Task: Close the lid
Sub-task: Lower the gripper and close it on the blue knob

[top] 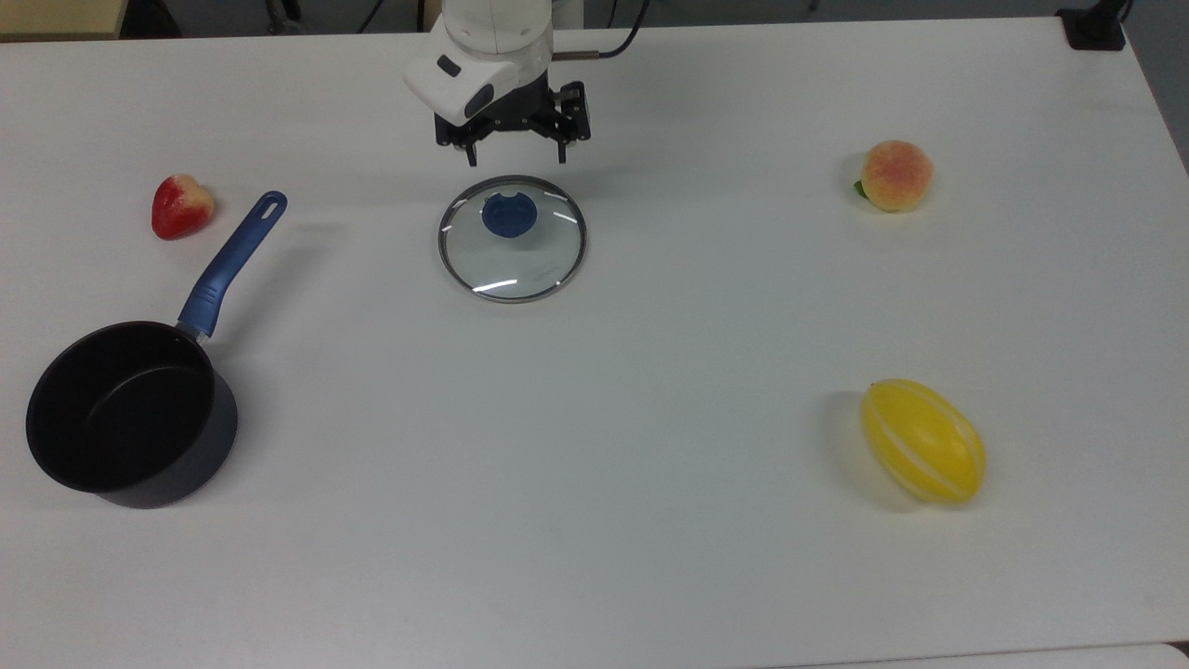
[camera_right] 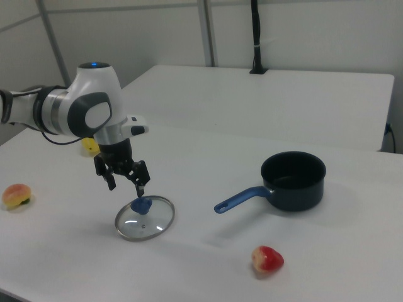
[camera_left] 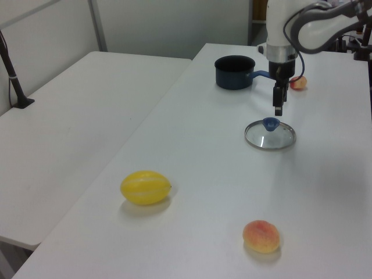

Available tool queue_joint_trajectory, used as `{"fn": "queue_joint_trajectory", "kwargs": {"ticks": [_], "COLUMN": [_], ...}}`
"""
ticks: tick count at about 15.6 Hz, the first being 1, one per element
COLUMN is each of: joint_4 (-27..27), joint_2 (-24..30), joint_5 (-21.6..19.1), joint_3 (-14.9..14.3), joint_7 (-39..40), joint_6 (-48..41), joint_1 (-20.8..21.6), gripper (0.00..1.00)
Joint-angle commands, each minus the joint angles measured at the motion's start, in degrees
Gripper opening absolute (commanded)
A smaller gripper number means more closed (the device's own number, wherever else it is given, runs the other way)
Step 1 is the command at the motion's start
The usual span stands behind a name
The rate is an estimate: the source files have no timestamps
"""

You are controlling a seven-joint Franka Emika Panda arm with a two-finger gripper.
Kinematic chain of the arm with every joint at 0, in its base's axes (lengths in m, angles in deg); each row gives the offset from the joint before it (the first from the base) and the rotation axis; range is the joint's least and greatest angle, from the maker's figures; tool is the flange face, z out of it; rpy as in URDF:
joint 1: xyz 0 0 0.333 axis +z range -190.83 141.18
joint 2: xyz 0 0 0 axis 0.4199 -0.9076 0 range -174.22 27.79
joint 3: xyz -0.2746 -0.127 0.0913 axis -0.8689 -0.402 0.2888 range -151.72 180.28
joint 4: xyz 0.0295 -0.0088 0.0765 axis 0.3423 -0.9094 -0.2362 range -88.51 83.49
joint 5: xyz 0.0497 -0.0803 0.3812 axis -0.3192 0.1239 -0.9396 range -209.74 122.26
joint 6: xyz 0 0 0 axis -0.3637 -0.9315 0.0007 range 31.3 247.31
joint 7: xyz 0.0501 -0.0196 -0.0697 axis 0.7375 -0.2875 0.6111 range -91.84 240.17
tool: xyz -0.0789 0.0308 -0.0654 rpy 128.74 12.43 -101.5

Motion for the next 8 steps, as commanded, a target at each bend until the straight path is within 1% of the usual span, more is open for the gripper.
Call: {"fn": "queue_joint_trajectory", "kwargs": {"ticks": [1,4,8], "joint_4": [-5.0,-6.7,-6.8], "joint_2": [1.4,0.3,-2.3], "joint_5": [0.8,1.4,2.4], "joint_3": [-0.6,-0.5,-0.5], "joint_7": [-0.6,-0.6,-0.9], "joint_6": [8.4,12.7,17.0], "joint_1": [0.8,0.8,0.8], "gripper": [1.00,1.00,1.00]}}
